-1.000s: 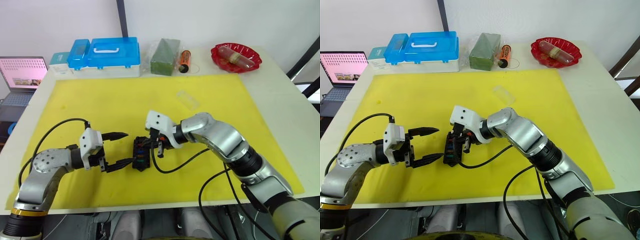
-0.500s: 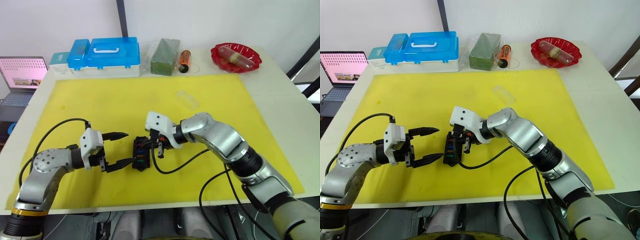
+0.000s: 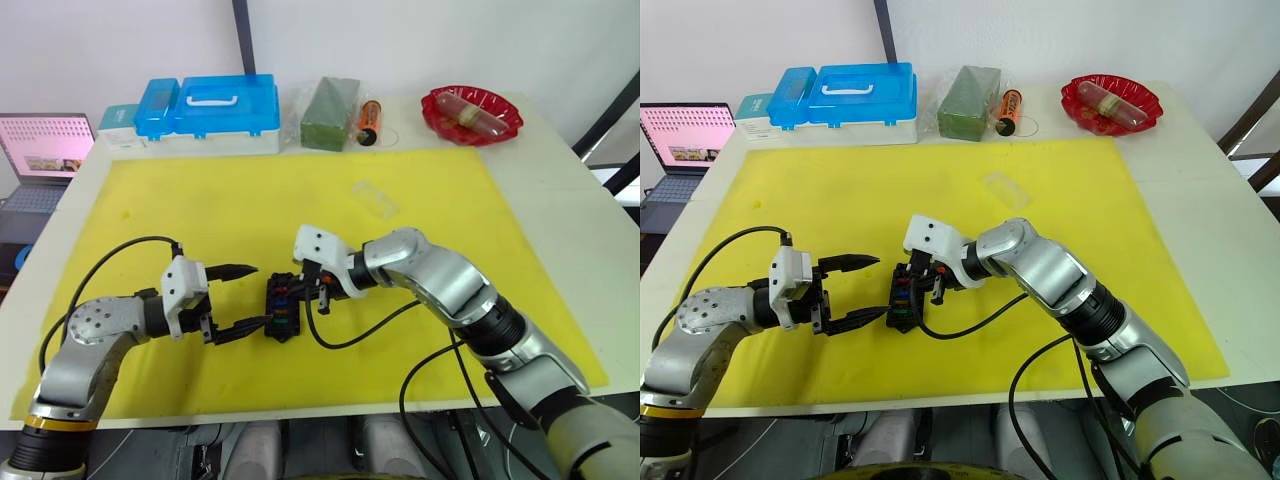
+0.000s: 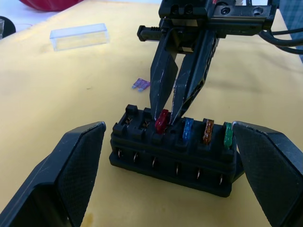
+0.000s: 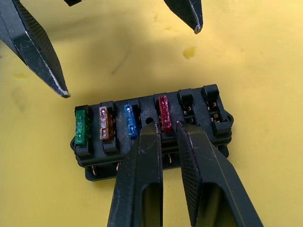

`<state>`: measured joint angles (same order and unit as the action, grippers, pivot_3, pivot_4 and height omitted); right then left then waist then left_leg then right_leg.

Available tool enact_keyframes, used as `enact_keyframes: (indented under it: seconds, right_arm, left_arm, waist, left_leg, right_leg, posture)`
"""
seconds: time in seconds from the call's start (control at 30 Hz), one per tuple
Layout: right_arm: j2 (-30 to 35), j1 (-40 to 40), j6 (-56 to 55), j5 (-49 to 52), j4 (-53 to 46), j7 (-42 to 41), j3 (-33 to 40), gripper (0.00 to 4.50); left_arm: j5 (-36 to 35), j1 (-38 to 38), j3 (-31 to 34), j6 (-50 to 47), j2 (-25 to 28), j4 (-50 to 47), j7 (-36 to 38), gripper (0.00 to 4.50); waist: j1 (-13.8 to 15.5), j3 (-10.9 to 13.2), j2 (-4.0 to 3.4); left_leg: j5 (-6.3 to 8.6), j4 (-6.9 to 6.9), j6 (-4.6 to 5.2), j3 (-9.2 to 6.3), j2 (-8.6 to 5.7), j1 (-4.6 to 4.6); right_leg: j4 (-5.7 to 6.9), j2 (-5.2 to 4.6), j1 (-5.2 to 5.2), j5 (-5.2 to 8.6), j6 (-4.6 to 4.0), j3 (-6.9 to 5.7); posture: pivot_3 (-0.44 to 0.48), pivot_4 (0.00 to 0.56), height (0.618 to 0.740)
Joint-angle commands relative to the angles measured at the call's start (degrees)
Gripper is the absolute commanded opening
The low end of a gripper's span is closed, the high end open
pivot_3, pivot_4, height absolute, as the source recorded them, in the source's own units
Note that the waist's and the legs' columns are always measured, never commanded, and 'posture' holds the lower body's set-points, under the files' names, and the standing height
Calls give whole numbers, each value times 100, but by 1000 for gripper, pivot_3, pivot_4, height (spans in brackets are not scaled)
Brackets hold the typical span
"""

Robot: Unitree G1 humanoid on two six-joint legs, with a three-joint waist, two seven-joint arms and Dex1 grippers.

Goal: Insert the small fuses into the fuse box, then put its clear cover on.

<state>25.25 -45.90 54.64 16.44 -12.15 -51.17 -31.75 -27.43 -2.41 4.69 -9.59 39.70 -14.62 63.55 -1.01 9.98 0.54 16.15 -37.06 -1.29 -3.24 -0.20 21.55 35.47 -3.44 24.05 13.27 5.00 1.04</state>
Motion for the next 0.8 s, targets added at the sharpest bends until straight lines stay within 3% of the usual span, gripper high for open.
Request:
enact_keyframes:
  seconds: [0.03, 0.57, 0.67, 0.8]
  right_arm:
    - [-15, -23, -163, 10, -84, -60, 145, 670]
    - [-75, -82, -304, 133, -211, -161, 439, 670]
    - [-104, -63, -299, 133, -197, -143, 440, 76]
    - [-125, -65, -321, 144, -103, -195, 423, 30]
  left_arm:
    - [-17, -45, -4, 63, -15, -65, 3, 4500]
    - [-18, -132, -97, 43, -57, -37, -12, 4500]
    - [-16, -129, -96, 51, -58, -38, -8, 4500]
    - [-13, -200, -89, 29, -52, 9, -18, 4500]
  waist:
    - [0, 0, 0]
    - [0, 0, 0]
    - [0, 0, 0]
    - [1, 0, 0]
  left_leg:
    - [0, 0, 0, 0, 0, 0]
    - [0, 0, 0, 0, 0, 0]
    - [0, 0, 0, 0, 0, 0]
    - [0, 0, 0, 0, 0, 0]
  right_leg:
    - [0, 0, 0, 0, 0, 0]
    - [0, 0, 0, -3, 5, 0]
    - [0, 0, 0, -2, 4, 0]
    - [0, 0, 0, -2, 4, 0]
  posture:
    - [0, 150, 740]
    - [0, 150, 740]
    - [0, 150, 740]
    - [0, 150, 740]
